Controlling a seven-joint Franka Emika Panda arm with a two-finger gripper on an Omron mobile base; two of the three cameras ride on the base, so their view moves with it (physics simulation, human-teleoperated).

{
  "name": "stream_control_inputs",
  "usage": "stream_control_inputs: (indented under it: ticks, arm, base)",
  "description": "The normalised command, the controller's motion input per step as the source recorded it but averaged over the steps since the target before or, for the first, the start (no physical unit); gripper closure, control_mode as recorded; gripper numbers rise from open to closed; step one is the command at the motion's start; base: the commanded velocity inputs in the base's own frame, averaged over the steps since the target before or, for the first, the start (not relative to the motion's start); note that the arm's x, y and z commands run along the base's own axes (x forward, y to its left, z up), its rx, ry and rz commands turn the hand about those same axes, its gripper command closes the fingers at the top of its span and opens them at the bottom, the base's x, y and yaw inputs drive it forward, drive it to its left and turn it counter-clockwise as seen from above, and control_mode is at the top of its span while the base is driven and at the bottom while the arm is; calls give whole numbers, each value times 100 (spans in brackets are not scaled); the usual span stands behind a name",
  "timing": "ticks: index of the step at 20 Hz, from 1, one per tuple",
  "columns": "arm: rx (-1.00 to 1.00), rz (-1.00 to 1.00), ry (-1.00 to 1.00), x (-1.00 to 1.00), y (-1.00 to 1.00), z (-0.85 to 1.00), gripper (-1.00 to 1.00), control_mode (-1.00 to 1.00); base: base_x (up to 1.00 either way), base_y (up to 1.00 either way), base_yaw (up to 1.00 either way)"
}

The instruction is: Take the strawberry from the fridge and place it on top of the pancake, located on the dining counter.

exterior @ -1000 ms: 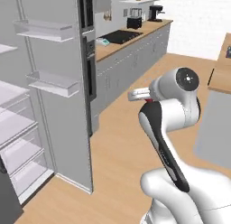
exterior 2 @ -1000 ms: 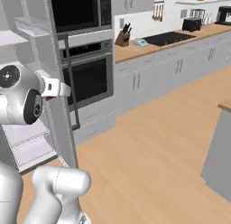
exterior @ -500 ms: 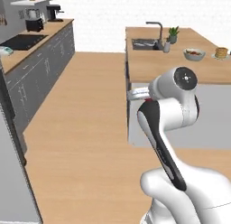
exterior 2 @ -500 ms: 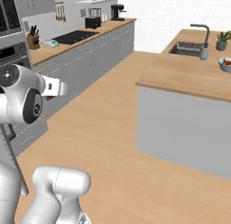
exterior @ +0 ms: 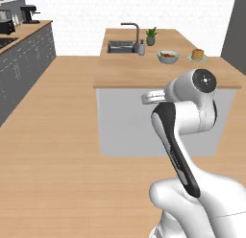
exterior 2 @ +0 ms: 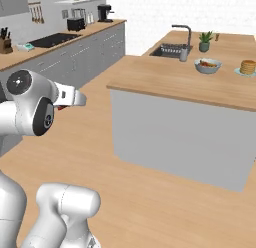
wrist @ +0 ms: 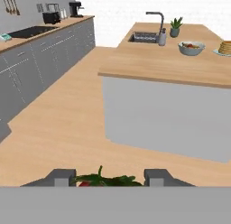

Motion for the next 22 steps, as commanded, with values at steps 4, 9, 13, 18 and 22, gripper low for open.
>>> stream_control_inputs:
  ticks: [4,9,13,18,22]
  arm:
    - [0,0,0,0,0,0,100,100]
    - [0,0,0,0,0,0,100,100]
    - [0,0,0,0,0,0,100,100]
    - [0,0,0,0,0,0,100,100]
    - [0,0,0,0,0,0,100,100]
  base:
    - [20,-100,1]
    - [31,-100,6]
    - [49,-100,11]
    - [68,-100,17]
    - [68,-100,19]
